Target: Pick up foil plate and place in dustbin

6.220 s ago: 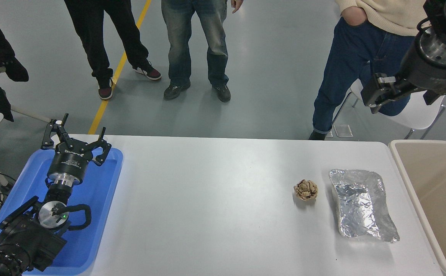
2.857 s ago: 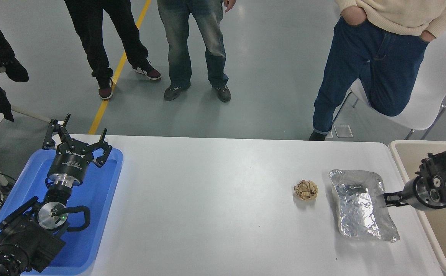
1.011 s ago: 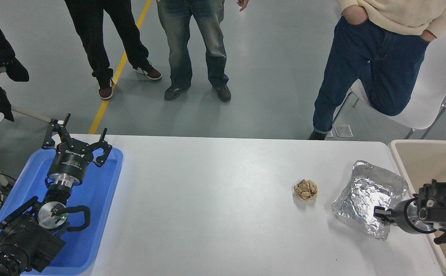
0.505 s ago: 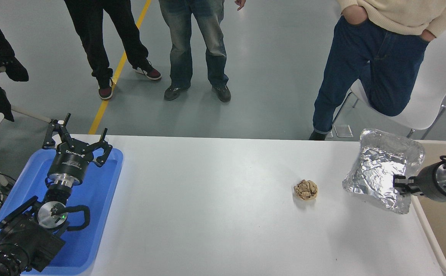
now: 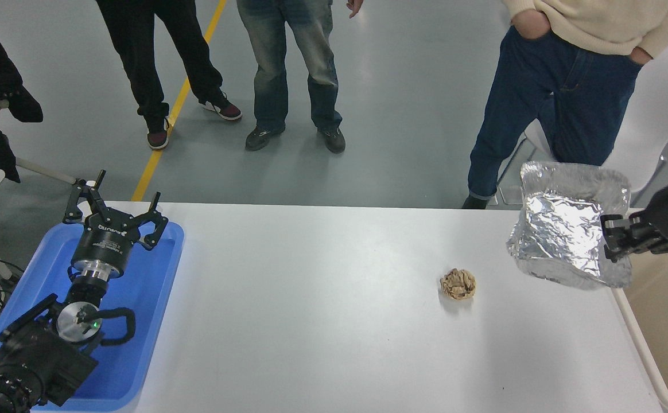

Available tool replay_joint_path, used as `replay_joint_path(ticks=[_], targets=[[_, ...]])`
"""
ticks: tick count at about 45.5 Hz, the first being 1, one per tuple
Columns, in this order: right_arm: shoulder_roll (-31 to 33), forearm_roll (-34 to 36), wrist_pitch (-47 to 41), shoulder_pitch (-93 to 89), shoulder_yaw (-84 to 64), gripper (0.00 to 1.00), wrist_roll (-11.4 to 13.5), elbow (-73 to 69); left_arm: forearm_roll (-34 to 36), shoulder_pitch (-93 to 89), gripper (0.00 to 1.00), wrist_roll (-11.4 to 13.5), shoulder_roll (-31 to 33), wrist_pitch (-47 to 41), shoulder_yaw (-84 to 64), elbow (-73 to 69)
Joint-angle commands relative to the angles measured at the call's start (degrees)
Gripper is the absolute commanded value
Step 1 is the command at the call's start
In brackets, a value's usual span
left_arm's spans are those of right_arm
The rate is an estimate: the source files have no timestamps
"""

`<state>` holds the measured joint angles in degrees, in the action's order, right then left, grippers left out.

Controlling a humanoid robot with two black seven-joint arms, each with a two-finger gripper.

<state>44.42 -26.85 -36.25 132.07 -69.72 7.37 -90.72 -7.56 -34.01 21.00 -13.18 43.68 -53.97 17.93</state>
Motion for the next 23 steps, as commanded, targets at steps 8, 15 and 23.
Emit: replay_joint_path(ticks=[8,15,23], targets=[[-0.7,0.0,-7.3,10.0,-2.1,0.00,0.0,-1.6,0.0,0.0,1.00,0.0,0.0,0.0,0.0,0.0],[-0.5,0.0,-7.2,10.7,-3.5,0.00,0.0,-1.4,0.0,0.0,1.00,0.0,0.0,0.0,0.0,0.0],[-0.5,0.1,-7.3,14.6,-7.4,0.00,0.0,-1.3,0.0,0.0,1.00,0.0,0.0,0.0,0.0,0.0]])
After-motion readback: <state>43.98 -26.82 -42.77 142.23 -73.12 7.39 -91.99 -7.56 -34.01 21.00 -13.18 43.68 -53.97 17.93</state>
